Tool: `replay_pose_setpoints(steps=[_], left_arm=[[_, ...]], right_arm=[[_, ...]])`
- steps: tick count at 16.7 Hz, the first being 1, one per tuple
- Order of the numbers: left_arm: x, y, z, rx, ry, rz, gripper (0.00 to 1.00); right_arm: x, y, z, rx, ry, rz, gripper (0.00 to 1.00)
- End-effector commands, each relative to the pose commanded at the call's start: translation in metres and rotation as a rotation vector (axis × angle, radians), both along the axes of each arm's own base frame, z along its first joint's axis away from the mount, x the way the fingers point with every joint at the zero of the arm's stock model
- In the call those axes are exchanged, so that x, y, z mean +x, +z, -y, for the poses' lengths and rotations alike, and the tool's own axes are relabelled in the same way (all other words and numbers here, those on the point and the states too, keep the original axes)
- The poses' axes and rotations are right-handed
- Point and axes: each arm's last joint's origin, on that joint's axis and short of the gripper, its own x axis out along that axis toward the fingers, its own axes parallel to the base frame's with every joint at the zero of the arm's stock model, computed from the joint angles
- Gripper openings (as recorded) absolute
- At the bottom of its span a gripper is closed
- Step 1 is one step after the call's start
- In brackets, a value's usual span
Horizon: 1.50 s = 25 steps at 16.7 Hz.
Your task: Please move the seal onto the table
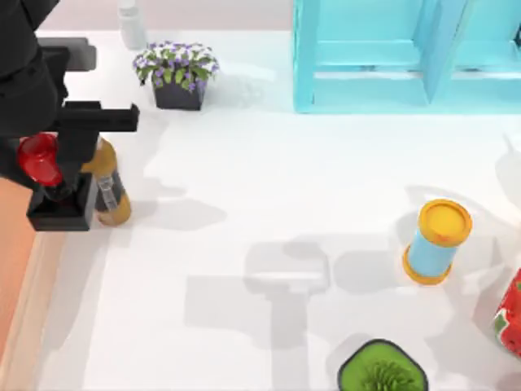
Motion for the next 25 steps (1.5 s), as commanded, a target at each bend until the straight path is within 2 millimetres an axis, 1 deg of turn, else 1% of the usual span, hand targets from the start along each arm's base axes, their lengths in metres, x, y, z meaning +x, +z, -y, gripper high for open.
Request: replay_pose_setpoints(steps=[2, 4, 5, 7, 8, 9, 10, 15, 17, 21, 22, 25], left_arm=[[0.021, -0.019, 0.035, 0.002, -0.001, -0.01, 0.0], [0.04, -0.048, 0.079, 0.011, -0.002, -0.029, 0.0], [0.046, -0.063, 0.1, 0.014, -0.001, -0.032, 0.0], [0.049, -0.084, 0.138, 0.011, -0.001, -0.024, 0.0], [0.049, -0.091, 0.151, 0.007, -0.001, -0.018, 0.0], [0.048, -0.096, 0.161, 0.004, -0.001, -0.013, 0.0], [0.048, -0.098, 0.166, 0.001, -0.001, -0.01, 0.0], [0.048, -0.1, 0.164, 0.003, 0.001, -0.014, 0.0], [0.048, -0.11, 0.165, 0.002, 0.001, -0.013, 0.0], [0.048, -0.139, 0.166, 0.0, 0.0, -0.008, 0.0], [0.048, -0.143, 0.166, 0.001, 0.0, -0.009, 0.0], [0.048, -0.143, 0.166, 0.001, -0.001, -0.01, 0.0]], right_arm=[[0.0, 0.0, 0.0, 0.0, 0.0, 0.0, 1.0], [0.0, 0.0, 0.0, 0.0, 0.0, 0.0, 1.0], [0.0, 0.0, 0.0, 0.0, 0.0, 0.0, 1.0], [0.0, 0.0, 0.0, 0.0, 0.0, 0.0, 1.0], [0.0, 0.0, 0.0, 0.0, 0.0, 0.0, 1.0], [0.0, 0.0, 0.0, 0.0, 0.0, 0.0, 1.0], [0.0, 0.0, 0.0, 0.0, 0.0, 0.0, 1.0], [0.0, 0.0, 0.0, 0.0, 0.0, 0.0, 1.0], [0.0, 0.0, 0.0, 0.0, 0.0, 0.0, 1.0], [0.0, 0.0, 0.0, 0.0, 0.0, 0.0, 1.0], [0.0, 0.0, 0.0, 0.0, 0.0, 0.0, 1.0], [0.0, 0.0, 0.0, 0.0, 0.0, 0.0, 1.0]])
